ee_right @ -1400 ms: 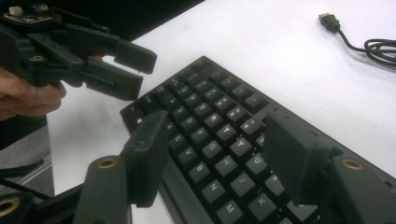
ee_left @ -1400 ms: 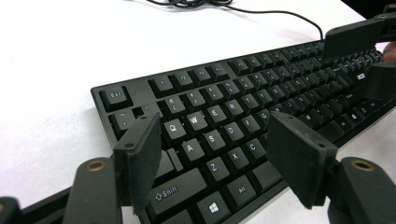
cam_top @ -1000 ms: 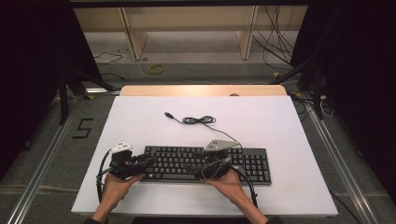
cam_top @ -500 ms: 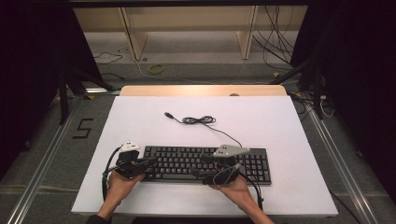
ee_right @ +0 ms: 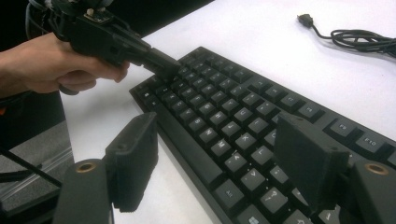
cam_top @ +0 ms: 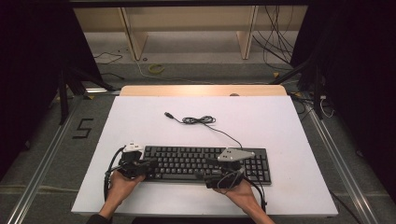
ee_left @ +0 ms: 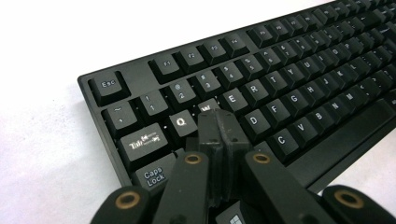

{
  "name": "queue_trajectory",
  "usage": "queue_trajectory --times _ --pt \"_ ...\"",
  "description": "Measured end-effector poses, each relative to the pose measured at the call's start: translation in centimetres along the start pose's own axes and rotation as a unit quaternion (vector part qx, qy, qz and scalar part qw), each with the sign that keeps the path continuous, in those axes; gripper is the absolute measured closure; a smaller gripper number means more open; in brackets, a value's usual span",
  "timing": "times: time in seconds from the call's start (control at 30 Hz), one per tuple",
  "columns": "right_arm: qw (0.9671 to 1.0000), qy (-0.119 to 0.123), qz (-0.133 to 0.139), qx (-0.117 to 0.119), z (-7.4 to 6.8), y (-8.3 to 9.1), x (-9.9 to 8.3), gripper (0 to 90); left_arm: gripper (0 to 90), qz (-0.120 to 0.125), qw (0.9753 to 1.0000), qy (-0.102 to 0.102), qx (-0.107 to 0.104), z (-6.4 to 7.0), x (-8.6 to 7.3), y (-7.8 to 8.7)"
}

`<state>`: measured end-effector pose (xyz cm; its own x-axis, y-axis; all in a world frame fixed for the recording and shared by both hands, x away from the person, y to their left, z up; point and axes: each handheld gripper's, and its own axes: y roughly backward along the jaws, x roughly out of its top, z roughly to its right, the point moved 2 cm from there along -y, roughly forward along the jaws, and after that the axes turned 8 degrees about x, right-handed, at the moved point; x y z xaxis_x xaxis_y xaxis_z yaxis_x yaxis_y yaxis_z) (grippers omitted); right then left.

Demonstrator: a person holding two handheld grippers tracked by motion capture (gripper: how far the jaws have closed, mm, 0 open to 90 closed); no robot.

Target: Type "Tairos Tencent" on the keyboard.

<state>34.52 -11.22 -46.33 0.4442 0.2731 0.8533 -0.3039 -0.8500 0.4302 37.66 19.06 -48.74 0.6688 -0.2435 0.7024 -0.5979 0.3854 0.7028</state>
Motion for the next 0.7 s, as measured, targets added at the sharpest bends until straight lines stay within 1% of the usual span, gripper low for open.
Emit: queue_trajectory --times 0.2,0.67,0.7 --pt "1.0000 -0.001 0.002 0.001 -0.20 0.32 -0.22 31.7 88.9 -0.007 1.0000 -0.003 0.001 0.03 -0.07 -0.13" --pt "1.0000 0.001 -0.002 -0.001 -0.30 0.38 -0.47 31.7 89.0 -0.010 0.9999 -0.003 0.000 -0.01 -0.11 -0.22" --pt "1.0000 0.000 -0.002 -0.001 -0.31 0.39 -0.48 31.7 89.0 -0.015 0.9999 -0.003 0.000 -0.01 -0.19 -0.35"
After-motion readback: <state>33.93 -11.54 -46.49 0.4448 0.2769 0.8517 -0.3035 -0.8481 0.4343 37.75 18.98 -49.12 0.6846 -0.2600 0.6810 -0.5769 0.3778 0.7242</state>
